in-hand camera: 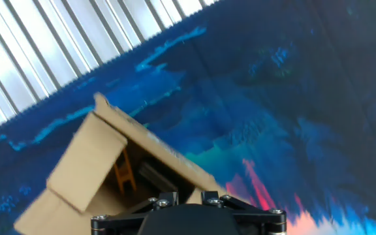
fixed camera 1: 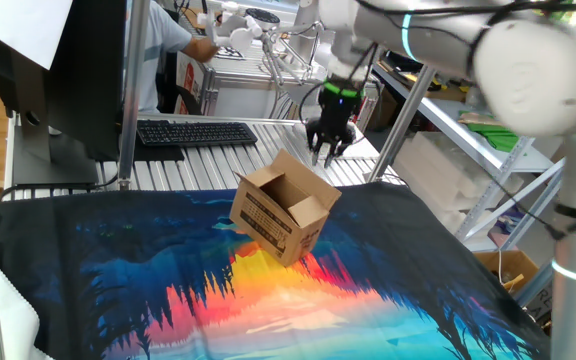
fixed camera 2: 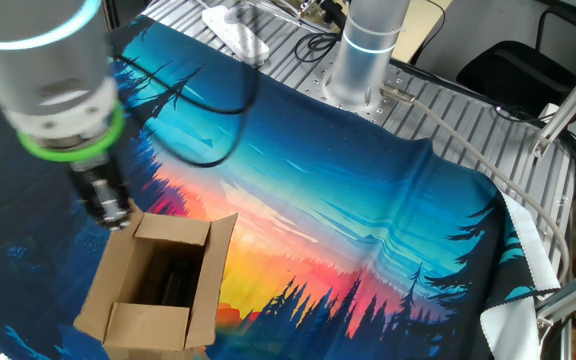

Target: Cover the box

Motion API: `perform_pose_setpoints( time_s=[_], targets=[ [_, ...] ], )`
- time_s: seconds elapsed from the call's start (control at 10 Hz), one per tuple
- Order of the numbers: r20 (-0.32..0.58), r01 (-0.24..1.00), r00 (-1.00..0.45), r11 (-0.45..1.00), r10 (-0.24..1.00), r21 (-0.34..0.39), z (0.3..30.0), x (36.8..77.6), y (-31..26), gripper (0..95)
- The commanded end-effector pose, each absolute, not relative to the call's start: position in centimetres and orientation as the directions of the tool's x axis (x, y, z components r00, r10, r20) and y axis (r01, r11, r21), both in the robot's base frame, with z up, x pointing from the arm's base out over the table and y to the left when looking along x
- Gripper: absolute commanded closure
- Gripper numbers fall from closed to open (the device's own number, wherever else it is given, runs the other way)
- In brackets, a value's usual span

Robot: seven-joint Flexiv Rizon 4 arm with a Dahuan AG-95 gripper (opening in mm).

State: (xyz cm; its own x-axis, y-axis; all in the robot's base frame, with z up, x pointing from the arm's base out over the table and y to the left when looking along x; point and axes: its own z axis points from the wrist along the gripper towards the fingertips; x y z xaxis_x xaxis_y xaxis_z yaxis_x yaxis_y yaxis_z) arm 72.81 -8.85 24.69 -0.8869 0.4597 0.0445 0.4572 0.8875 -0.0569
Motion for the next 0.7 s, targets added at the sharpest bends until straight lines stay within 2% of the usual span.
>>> perform_pose_setpoints(
  time_s=[0.1,0.6,0.7],
  targets=[
    [0.023,0.458,-0.888,0.887,0.459,-0.054,24.5,72.6,-9.3,76.0],
    [-0.023,0.501,-0.865,0.864,0.501,-0.035,22.8,73.3,-12.0,76.0],
    [-0.03,0.514,-0.858,0.857,0.513,-0.031,22.6,73.4,-12.2,95.0]
  ],
)
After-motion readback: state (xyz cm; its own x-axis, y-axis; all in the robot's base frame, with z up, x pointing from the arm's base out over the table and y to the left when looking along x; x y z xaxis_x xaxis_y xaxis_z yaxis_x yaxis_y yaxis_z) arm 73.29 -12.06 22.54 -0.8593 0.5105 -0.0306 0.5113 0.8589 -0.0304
